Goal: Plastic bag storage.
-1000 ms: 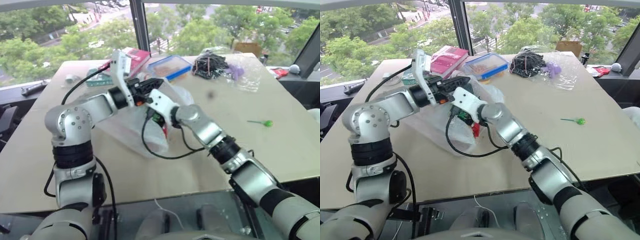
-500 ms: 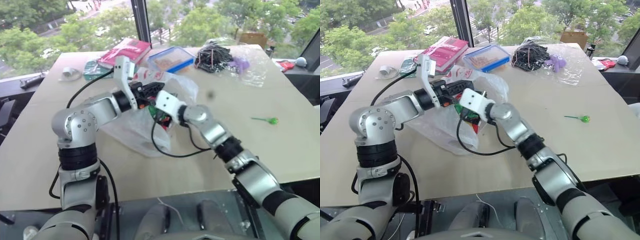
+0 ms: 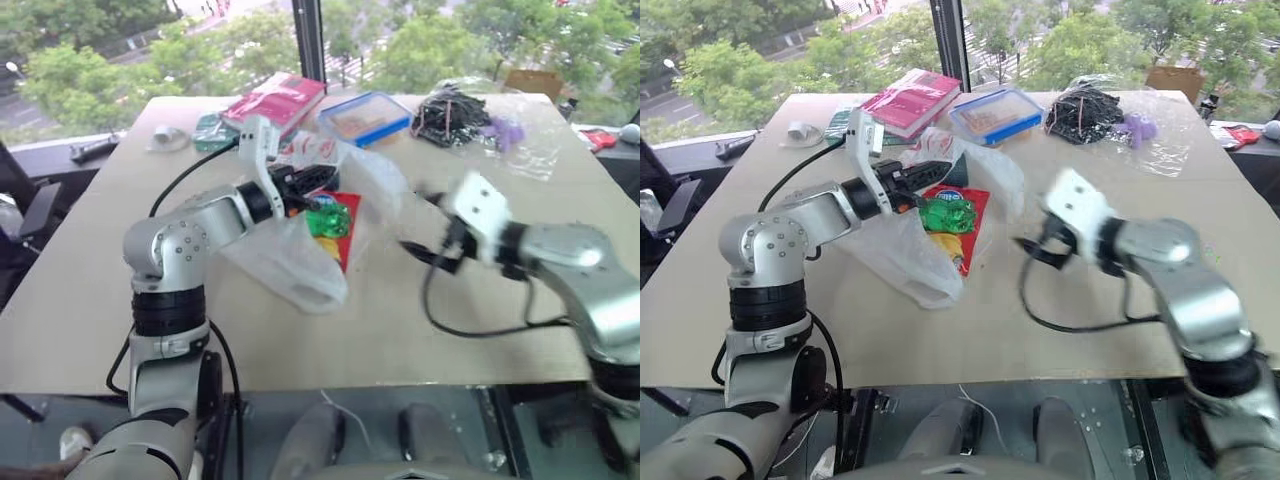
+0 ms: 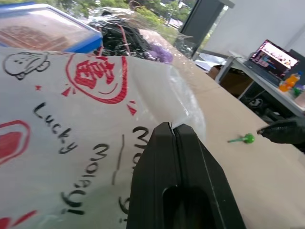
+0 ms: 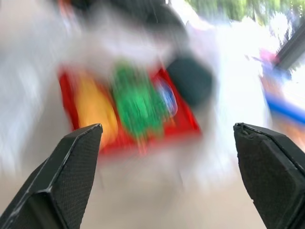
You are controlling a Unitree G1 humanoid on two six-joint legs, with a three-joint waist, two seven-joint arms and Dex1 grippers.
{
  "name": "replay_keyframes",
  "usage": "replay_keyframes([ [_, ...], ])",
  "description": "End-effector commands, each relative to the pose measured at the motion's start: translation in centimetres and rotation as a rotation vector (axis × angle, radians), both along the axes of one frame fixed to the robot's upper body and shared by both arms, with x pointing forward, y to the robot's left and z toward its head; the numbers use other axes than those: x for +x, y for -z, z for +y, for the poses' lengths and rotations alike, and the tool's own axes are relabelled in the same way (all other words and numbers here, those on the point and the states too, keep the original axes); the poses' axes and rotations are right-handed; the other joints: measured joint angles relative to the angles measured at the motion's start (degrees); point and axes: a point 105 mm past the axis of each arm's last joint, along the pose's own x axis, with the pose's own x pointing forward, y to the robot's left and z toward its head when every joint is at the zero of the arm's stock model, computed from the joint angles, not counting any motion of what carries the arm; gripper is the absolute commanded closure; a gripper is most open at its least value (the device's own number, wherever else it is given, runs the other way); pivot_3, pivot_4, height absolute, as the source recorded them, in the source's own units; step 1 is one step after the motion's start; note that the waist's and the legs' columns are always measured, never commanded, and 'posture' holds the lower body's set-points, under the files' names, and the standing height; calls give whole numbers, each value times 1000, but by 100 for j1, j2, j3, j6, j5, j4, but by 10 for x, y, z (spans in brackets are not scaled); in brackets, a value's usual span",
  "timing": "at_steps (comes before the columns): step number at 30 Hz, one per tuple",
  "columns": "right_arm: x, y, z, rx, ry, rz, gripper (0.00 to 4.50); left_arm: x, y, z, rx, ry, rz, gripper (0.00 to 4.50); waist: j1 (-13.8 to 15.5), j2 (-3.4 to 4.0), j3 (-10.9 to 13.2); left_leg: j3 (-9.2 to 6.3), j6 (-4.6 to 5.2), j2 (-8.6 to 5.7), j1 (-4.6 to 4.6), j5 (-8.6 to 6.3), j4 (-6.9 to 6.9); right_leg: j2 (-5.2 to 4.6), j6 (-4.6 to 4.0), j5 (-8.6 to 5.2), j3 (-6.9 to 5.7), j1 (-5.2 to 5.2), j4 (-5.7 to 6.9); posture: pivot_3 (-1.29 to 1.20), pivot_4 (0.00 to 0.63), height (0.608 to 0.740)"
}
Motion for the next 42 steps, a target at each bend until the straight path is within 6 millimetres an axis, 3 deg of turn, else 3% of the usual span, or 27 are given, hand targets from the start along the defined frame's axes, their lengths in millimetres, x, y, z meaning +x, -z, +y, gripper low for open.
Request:
replay_keyframes([
  [1,10,3,-71,-182,177,-19,63,-4,-14,-7,21,41,-84,4500,-1,-3,13,6,2,0,-1,-1,2,-1,1,0,2,1,-1,0,150,740],
  [3,16,17,-108,-248,255,31,63,-5,-15,-9,22,52,-91,4500,-8,-10,21,14,3,2,2,-1,1,-2,1,0,7,3,-2,0,150,740],
  [6,26,33,-150,-322,326,80,63,-6,-16,-10,31,61,-101,4500,-38,-11,41,22,3,11,5,-1,1,3,1,0,15,2,-2,0,150,740],
  [9,36,45,-178,-353,379,115,63,-6,-17,-10,34,62,-106,4500,-40,-11,82,30,3,12,9,-1,0,3,1,0,21,3,-1,0,150,740],
  [13,55,56,-205,-328,461,158,63,-8,-17,-7,43,53,-113,4500,-56,-12,123,41,-6,11,9,5,0,3,1,1,30,0,-1,0,150,740],
  [19,67,72,-223,-274,546,245,63,-11,-16,-4,48,40,-115,4500,-47,-24,136,43,-11,14,5,7,-2,4,0,2,30,2,-15,0,150,740],
  [20,67,74,-223,-269,549,262,573,-12,-16,-4,49,38,-116,4500,-45,-25,136,41,-9,13,5,6,-2,3,0,2,30,4,-18,0,150,740],
  [23,63,81,-222,-243,535,324,1597,-12,-17,-1,51,26,-117,4500,-33,-27,137,37,-8,12,6,5,2,3,1,3,26,13,-24,0,150,740],
  [26,59,81,-216,-215,494,360,2961,-13,-16,0,52,23,-117,4500,-17,-27,137,30,-7,10,8,4,7,2,3,3,21,17,-24,0,150,740],
  [27,57,80,-214,-211,482,366,3110,-13,-16,-1,52,23,-116,4500,-15,-27,137,29,-7,9,7,4,7,2,3,4,21,18,-23,0,150,740],
  [28,55,79,-212,-203,458,374,3757,-12,-16,-1,51,25,-115,4500,-12,-27,137,28,-7,8,7,4,7,1,4,4,20,18,-23,0,150,740],
  [30,50,78,-206,-190,421,384,4465,-12,-16,-3,50,30,-114,4500,-9,-27,137,24,-8,8,6,4,7,1,4,3,17,17,-23,0,150,740],
  [33,43,73,-198,-189,376,383,4465,-10,-17,-5,48,42,-114,4500,-5,-26,137,17,-9,9,4,4,3,2,3,3,11,16,-26,0,150,740],
  [38,36,47,-173,-149,297,302,4465,-9,-17,-8,45,55,-112,4500,-7,-24,138,16,-8,9,1,3,0,0,4,3,11,15,-30,0,150,740],
  [40,31,30,-147,-84,215,258,4465,-9,-17,-7,44,59,-111,4500,-22,-19,142,20,-8,9,1,3,0,0,4,3,16,13,-29,0,150,740],
  [42,21,12,-104,-4,92,216,4465,-9,-17,-6,44,62,-110,4500,-41,-7,150,20,-7,10,-2,3,-1,0,5,3,16,9,-28,0,150,740],
])
